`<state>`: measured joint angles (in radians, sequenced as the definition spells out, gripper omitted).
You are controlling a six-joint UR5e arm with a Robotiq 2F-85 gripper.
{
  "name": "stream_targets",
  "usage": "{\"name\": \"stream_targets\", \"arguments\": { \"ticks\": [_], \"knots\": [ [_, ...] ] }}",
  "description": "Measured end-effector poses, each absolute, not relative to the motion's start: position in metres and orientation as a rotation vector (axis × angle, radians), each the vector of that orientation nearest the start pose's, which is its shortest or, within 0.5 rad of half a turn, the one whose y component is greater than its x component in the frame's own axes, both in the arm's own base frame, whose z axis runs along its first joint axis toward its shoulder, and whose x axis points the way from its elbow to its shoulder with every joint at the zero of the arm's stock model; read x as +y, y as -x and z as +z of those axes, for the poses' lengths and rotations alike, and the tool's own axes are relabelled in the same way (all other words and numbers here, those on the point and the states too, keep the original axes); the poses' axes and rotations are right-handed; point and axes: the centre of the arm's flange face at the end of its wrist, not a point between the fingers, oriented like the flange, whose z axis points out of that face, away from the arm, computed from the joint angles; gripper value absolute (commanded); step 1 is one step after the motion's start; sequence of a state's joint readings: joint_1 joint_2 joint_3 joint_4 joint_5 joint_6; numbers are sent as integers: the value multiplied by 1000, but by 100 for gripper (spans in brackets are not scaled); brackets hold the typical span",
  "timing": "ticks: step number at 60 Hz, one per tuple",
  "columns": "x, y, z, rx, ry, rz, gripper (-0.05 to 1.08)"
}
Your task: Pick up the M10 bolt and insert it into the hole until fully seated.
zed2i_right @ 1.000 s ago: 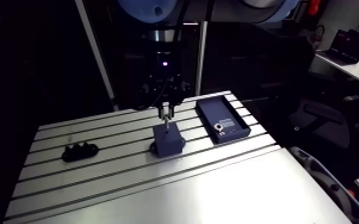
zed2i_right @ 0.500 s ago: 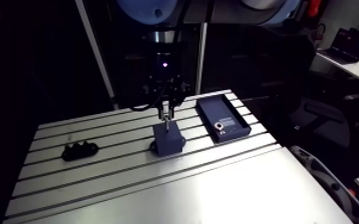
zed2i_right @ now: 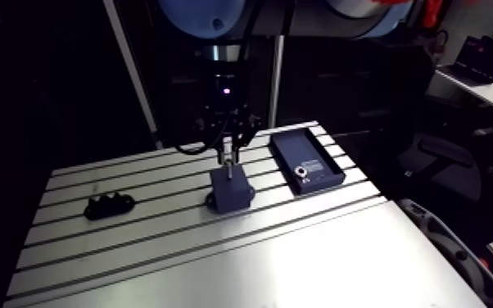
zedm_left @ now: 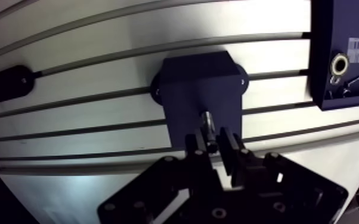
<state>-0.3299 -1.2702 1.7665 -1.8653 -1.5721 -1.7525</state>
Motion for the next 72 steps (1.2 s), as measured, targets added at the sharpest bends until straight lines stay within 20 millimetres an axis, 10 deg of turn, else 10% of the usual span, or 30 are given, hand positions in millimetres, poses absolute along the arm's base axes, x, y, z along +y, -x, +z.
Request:
{"name": "stream_targets", "arguments": {
  "ticks": [57,72],
  "knots": [
    [52,558,255,2923,-221,-77,108],
    [52,558,252,2943,-222,-71,87]
  ]
}}
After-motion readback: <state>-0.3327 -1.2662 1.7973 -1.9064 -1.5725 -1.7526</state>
